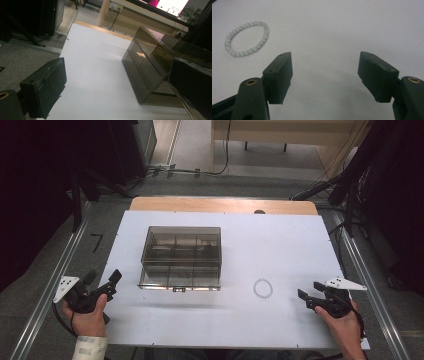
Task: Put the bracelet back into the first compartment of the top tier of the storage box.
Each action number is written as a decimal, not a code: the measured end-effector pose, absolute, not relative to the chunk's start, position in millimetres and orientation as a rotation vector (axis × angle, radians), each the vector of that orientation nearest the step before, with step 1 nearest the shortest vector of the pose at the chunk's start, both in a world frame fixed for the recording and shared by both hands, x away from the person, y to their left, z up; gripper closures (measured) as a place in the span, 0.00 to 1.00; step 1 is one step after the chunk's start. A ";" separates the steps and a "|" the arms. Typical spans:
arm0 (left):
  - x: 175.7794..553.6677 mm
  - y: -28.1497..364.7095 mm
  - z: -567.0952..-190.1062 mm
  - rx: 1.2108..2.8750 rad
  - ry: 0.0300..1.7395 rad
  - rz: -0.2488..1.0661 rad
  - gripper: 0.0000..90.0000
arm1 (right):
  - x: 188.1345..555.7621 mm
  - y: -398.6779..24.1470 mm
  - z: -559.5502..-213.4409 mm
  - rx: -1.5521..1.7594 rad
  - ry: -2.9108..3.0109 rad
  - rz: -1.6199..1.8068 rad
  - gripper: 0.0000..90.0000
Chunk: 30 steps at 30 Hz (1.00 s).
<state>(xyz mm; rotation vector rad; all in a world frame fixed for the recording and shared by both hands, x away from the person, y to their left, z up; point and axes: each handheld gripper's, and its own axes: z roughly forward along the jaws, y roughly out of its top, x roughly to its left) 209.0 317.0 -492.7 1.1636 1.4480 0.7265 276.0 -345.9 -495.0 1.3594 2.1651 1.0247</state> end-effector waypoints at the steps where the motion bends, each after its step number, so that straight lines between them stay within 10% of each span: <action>1: 208.9 317.0 -492.7 1.166 1.449 0.727 0.03 | 275.9 -345.7 -494.9 1.361 2.165 1.025 0.29; 30: 210.1 315.3 -492.8 1.191 1.442 0.720 0.03 | 278.9 -333.2 -494.4 1.332 2.202 1.017 0.31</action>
